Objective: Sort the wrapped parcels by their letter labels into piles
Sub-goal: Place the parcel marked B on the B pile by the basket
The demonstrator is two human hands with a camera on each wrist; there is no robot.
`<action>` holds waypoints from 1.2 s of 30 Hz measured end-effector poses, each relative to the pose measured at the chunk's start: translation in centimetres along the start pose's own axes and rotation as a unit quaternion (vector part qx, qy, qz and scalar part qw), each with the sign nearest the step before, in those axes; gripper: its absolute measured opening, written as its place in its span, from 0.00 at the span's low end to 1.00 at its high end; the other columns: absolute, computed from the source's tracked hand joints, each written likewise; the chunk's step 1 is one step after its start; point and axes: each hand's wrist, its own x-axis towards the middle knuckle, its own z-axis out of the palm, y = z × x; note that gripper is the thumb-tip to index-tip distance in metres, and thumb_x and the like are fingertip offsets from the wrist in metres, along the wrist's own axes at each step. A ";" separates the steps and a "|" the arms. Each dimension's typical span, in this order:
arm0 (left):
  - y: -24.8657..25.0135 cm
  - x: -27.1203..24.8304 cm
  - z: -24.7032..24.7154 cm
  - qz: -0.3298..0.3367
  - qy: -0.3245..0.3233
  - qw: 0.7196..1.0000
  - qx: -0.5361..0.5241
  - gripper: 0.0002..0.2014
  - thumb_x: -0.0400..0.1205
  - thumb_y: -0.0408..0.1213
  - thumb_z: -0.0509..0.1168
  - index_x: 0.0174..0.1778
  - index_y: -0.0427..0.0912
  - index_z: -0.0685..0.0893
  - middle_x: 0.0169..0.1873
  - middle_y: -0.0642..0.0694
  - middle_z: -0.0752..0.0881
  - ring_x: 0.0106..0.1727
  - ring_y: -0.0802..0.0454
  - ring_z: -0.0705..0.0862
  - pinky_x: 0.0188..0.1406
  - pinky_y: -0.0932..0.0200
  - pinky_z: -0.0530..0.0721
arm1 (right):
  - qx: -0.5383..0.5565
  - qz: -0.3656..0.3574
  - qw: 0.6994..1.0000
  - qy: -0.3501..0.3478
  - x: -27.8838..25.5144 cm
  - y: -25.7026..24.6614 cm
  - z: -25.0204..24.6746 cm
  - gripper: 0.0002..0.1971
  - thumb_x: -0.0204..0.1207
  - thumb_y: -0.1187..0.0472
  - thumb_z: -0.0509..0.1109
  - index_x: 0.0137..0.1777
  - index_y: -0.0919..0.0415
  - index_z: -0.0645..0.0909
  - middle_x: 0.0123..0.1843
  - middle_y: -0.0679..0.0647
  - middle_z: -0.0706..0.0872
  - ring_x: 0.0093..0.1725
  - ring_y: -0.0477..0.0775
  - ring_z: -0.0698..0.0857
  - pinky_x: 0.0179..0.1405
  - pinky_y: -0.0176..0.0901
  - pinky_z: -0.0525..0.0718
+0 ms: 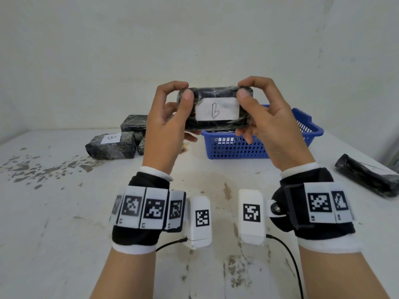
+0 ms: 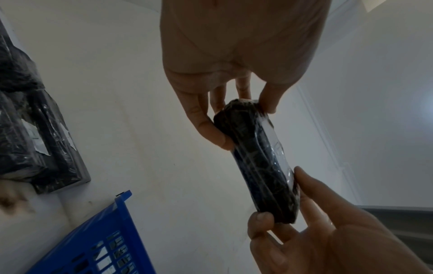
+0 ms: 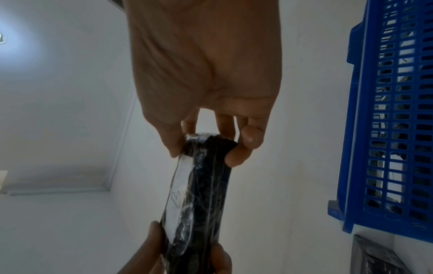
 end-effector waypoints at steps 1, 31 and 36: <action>0.0 0.0 0.0 -0.001 0.002 1.000 0.005 0.09 0.87 0.44 0.62 0.61 0.49 0.77 0.47 0.39 0.89 0.33 0.47 0.88 0.35 0.40 0.87 | -0.004 0.001 1.000 0.000 0.0 0.0 0.0 0.03 0.86 0.57 0.67 0.57 0.49 0.78 0.37 0.50 0.88 0.30 0.62 0.76 0.22 0.40 0.76; -0.6 0.2 0.3 0.022 0.001 0.999 -0.040 0.19 0.83 0.45 0.68 0.70 0.56 0.77 0.59 0.44 0.87 0.61 0.46 0.87 0.48 0.56 0.89 | -0.022 -0.014 1.000 0.013 0.4 1.2 1.1 0.13 0.79 0.54 0.75 0.62 0.50 0.81 0.50 0.50 0.92 0.48 0.49 0.91 0.51 0.44 0.88; -0.6 0.6 -0.1 0.012 0.017 0.995 -0.096 0.14 0.83 0.46 0.64 0.64 0.49 0.82 0.57 0.37 0.86 0.58 0.44 0.88 0.47 0.58 0.87 | -0.008 0.013 1.000 -0.003 0.4 0.8 1.0 0.11 0.83 0.52 0.70 0.63 0.47 0.83 0.42 0.45 0.88 0.37 0.44 0.83 0.41 0.37 0.83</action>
